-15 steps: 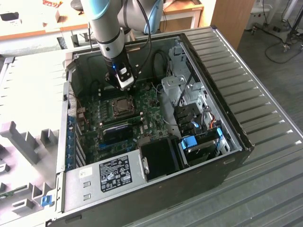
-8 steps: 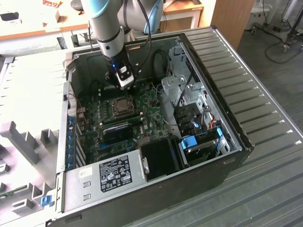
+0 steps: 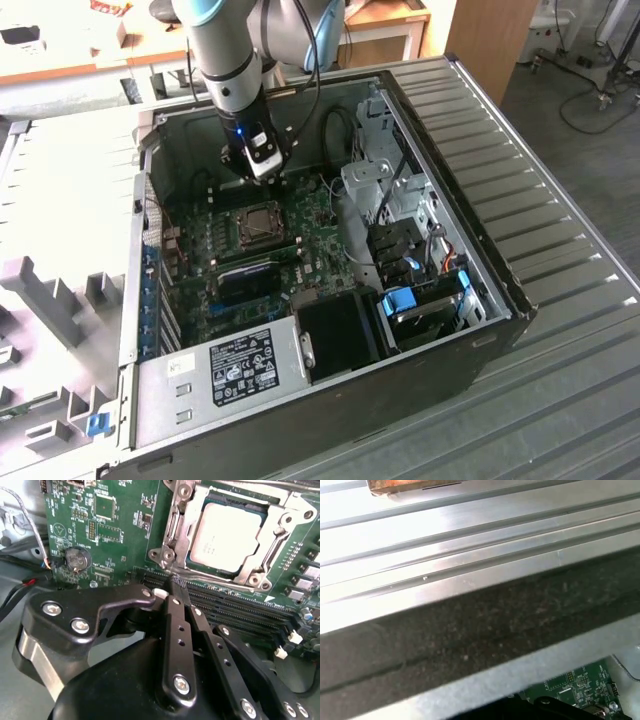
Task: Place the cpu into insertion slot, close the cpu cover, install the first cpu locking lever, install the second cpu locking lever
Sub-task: 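Install the first cpu locking lever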
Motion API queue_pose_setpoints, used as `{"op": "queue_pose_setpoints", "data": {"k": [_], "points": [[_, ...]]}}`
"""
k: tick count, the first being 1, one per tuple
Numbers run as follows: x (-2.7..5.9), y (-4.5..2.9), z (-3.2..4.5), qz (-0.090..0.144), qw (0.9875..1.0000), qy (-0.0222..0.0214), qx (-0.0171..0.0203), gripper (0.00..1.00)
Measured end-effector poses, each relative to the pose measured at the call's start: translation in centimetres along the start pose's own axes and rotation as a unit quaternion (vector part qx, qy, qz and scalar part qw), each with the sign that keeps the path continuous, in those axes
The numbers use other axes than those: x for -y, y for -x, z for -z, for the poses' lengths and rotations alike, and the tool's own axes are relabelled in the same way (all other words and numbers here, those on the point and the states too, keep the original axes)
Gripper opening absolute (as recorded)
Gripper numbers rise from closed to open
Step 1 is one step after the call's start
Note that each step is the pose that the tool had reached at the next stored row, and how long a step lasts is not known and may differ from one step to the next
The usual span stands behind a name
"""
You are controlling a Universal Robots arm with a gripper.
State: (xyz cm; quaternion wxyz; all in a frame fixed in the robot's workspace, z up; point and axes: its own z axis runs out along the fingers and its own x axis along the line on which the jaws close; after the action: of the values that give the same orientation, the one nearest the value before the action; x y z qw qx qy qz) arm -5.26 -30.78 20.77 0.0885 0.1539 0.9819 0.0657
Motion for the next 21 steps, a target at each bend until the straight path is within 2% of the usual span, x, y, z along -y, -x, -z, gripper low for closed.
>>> {"op": "queue_pose_setpoints", "data": {"k": [4,5,9,10,21], "points": [[0.00,0.00,0.02,0.000,1.0000,-0.0006,0.0001,0.10],[0.00,0.00,0.03,0.001,1.0000,-0.0034,0.0005,0.10],[-0.03,0.10,0.01,0.004,0.9997,-0.0254,-0.0011,0.10],[-0.03,0.10,0.00,0.004,0.9996,-0.0267,-0.0013,0.10],[-0.03,0.10,0.00,0.004,0.9996,-0.0269,-0.0013,0.10]]}}
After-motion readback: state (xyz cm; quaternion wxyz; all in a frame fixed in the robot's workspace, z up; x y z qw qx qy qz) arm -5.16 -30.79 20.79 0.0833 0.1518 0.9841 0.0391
